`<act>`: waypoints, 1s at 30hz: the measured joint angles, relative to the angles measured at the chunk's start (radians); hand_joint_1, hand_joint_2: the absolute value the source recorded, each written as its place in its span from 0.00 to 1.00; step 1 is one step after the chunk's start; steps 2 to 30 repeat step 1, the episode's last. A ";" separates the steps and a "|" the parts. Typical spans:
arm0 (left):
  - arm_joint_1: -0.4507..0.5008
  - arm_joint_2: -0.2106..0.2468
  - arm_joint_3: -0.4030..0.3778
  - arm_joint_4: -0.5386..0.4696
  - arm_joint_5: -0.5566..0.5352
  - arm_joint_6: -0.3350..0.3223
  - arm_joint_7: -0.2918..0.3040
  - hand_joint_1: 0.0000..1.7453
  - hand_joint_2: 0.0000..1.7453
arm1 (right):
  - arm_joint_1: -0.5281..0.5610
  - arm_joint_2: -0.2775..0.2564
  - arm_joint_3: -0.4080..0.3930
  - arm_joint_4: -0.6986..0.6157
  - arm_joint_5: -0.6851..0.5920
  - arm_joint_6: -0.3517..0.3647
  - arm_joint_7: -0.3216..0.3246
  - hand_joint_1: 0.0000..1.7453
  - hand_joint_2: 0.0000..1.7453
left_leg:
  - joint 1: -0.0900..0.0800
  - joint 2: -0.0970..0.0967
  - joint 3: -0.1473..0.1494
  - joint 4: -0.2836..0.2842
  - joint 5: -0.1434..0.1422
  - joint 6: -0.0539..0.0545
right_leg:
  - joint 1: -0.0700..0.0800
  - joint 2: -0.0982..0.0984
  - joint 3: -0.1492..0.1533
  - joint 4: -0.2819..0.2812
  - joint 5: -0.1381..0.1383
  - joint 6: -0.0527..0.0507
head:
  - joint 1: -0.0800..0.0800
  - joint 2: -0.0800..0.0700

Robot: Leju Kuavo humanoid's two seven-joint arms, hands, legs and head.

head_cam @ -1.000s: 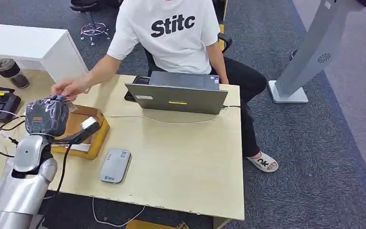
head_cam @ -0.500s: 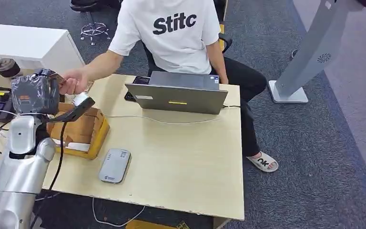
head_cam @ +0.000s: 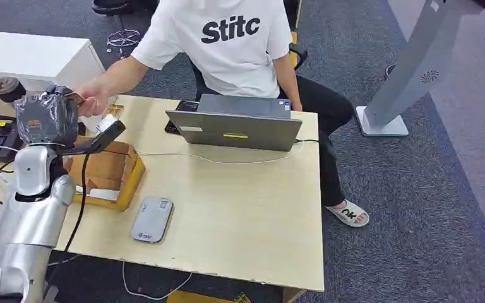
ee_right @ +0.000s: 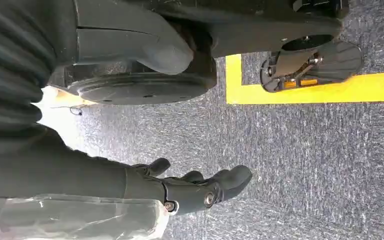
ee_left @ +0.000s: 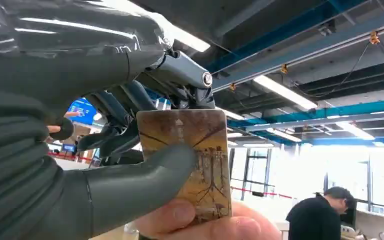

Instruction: Pass the card to the sensor for recognition and then transmit it.

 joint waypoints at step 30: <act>-0.007 -0.004 0.000 0.014 -0.003 0.008 0.002 0.00 1.00 | -0.001 0.000 0.000 0.000 -0.001 0.000 0.000 0.00 1.00 | 0.000 0.000 0.000 0.000 0.000 0.000 | 0.000 0.000 0.000 0.000 0.000 0.000 | 0.000 0.000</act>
